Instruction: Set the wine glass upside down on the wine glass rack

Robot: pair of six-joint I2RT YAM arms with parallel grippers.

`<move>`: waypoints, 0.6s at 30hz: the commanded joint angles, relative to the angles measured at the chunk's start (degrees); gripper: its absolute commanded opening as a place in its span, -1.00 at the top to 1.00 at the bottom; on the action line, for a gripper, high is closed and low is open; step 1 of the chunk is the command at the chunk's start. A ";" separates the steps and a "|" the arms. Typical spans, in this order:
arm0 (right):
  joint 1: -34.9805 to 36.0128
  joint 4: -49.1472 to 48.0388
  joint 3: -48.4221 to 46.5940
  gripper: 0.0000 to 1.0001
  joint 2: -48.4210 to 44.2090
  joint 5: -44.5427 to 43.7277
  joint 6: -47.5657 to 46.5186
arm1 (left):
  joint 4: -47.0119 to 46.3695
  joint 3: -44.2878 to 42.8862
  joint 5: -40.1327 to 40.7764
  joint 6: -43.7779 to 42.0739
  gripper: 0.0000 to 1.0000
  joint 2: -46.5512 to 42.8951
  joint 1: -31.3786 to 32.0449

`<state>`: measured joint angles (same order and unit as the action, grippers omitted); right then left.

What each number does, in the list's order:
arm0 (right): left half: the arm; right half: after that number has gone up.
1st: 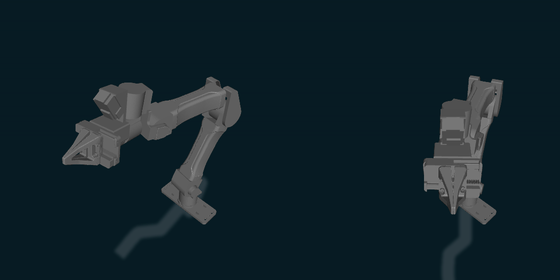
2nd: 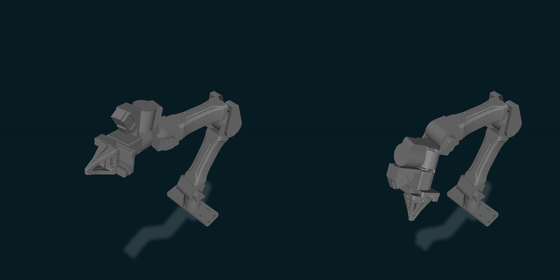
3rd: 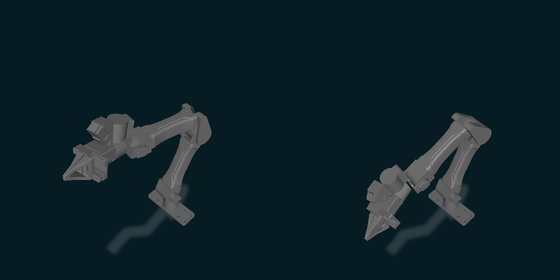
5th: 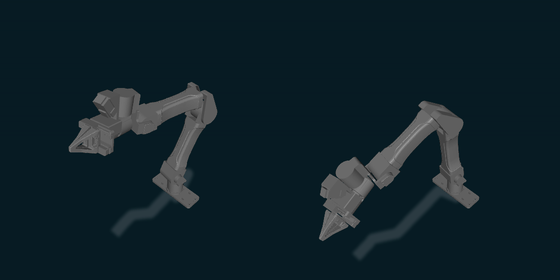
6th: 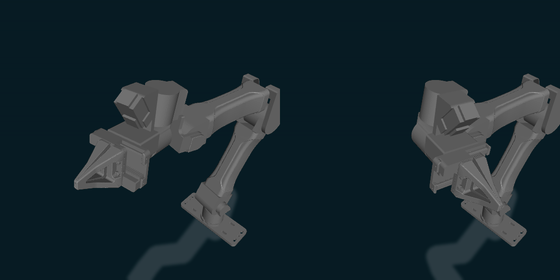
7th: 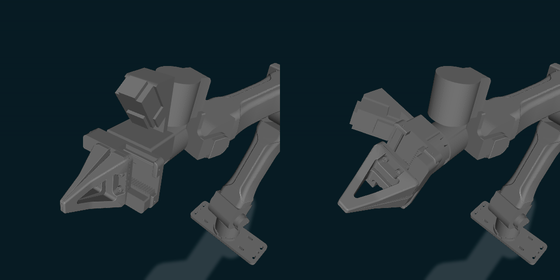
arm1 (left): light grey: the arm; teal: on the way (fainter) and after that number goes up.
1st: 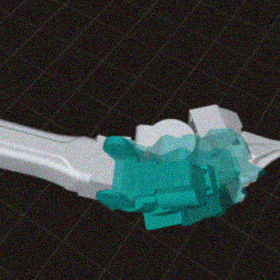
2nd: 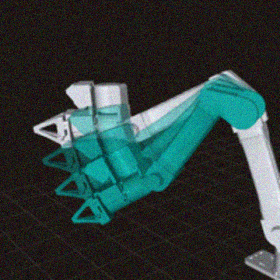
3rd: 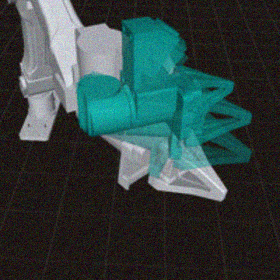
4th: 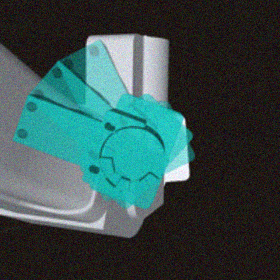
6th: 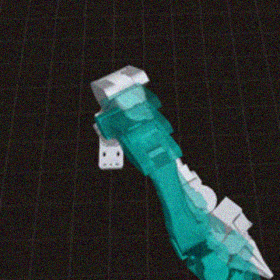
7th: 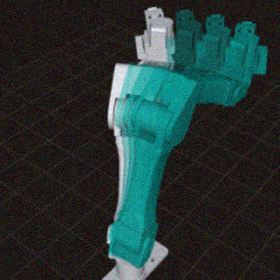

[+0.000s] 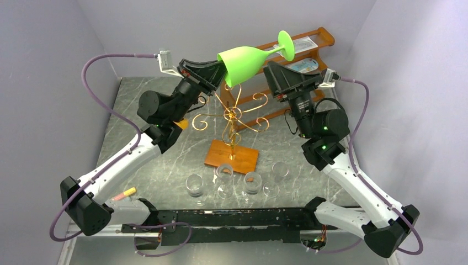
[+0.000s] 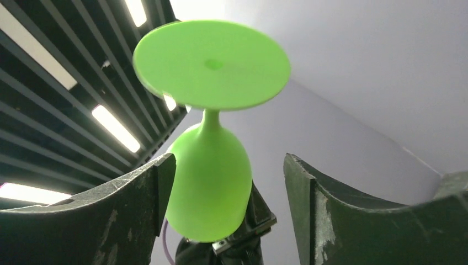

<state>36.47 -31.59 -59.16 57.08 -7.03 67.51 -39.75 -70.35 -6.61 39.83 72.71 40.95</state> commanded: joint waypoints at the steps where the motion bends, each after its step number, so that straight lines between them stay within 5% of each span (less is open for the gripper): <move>1: 0.50 -0.69 -2.87 -0.42 1.24 -4.93 2.63 | -8.44 1.16 0.96 -1.15 0.90 -1.18 1.15; 9: 0.53 -2.85 -5.03 -0.02 3.92 -4.45 2.87 | -9.47 2.31 -1.17 -1.24 0.90 -0.99 1.64; 18: 0.82 -15.26 -0.67 0.00 3.57 -0.77 0.57 | -9.52 4.66 -0.14 -1.50 0.90 -2.22 1.63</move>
<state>36.58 -40.25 -61.21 61.12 -8.71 69.67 -46.37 -66.39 -6.50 39.42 71.72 42.11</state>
